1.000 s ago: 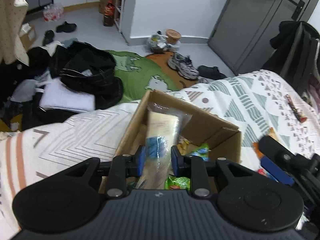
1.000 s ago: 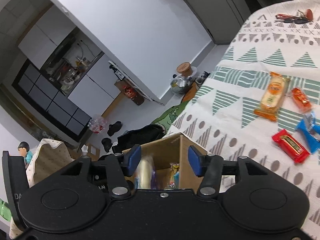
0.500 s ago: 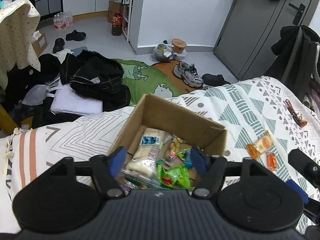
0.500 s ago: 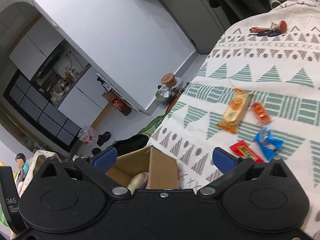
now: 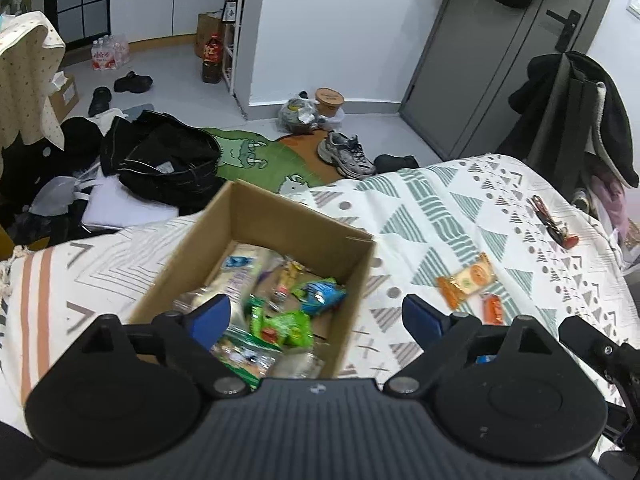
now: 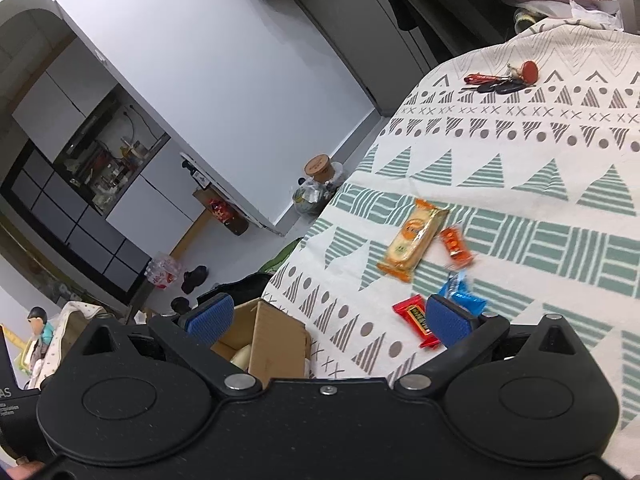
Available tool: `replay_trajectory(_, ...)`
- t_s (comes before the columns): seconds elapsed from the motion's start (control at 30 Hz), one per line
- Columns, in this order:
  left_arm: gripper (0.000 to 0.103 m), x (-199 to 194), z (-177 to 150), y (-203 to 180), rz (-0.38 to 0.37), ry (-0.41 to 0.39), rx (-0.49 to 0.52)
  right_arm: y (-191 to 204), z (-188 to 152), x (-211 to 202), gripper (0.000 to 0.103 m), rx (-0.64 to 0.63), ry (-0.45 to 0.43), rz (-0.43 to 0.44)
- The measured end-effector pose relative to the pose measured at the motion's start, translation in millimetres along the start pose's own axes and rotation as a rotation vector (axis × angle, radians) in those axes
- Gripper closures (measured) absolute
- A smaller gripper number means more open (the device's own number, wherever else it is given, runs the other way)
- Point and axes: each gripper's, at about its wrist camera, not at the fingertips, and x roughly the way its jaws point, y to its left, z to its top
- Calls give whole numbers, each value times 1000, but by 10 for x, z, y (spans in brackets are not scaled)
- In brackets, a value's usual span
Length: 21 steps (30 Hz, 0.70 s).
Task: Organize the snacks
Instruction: 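Grasp red candy bar with left tool while right tool grasps blue candy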
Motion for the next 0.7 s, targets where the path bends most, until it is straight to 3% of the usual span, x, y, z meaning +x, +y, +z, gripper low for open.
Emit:
replay_trajectory(0.27,11,-57,-66,-233,-26,-9,12,-179,63,-192,0,-47,-8,-7)
replay_trajectory(0.7,11,34,-234,-620,-69,4,43,-609,192,-295,1,13,-21,-67)
